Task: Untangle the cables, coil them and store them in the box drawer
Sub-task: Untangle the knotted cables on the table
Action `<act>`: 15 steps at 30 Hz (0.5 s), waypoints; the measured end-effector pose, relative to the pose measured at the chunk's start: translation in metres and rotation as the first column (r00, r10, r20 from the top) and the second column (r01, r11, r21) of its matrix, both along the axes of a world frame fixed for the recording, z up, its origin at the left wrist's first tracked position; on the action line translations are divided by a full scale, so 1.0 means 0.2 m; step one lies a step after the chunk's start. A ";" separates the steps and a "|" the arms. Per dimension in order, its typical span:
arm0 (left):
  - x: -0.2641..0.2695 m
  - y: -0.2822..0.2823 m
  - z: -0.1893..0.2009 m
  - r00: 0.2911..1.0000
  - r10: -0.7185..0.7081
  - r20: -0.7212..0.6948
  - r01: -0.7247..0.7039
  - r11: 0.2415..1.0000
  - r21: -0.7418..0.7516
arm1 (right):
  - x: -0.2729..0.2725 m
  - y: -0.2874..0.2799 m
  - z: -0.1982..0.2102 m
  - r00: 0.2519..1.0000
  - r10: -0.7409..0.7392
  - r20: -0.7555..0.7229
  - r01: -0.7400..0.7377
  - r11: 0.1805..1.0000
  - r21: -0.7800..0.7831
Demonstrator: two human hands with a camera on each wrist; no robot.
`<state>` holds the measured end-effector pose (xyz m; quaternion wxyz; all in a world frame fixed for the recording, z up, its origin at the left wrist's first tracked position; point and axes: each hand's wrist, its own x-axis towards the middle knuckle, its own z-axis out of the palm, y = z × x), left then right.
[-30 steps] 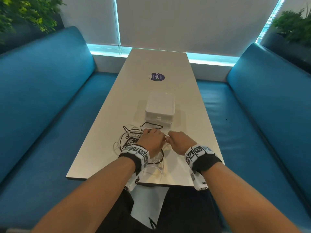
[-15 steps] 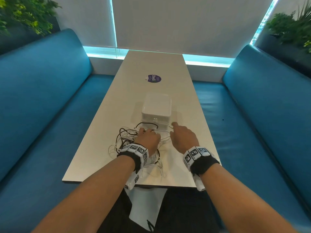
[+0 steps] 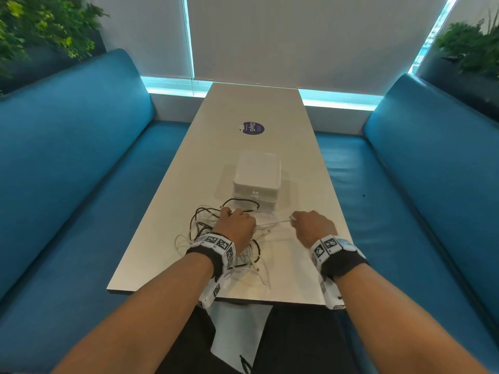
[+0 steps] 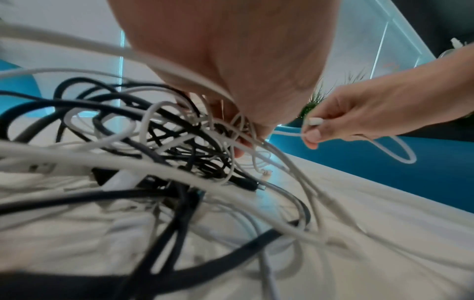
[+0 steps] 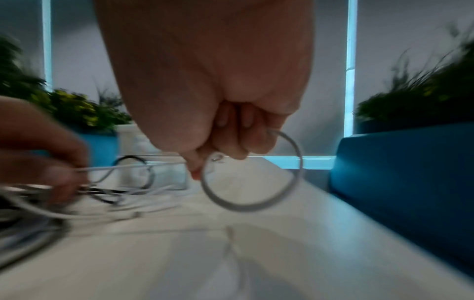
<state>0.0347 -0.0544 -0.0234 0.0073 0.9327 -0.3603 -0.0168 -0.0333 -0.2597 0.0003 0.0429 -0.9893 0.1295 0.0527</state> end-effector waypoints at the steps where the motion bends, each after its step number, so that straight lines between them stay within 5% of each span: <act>1: 0.00 0.00 0.00 1.000 0.000 -0.006 0.000 1.000 0.013 | -0.01 -0.05 0.01 0.999 -0.047 -0.019 0.046 0.999 -0.027; 6: -0.03 -0.05 0.03 1.000 0.019 0.019 -0.020 0.998 0.065 | -0.01 -0.01 0.03 0.999 -0.038 0.039 0.040 0.998 -0.046; 12: -0.06 -0.07 0.04 1.000 0.012 0.024 -0.015 0.995 0.094 | 0.05 0.24 -0.06 0.982 0.183 0.039 -0.187 0.966 0.177; 15: -0.05 -0.06 0.06 0.999 0.020 -0.032 -0.018 0.998 0.055 | 0.09 0.29 -0.10 0.984 0.179 0.005 -0.172 0.939 0.298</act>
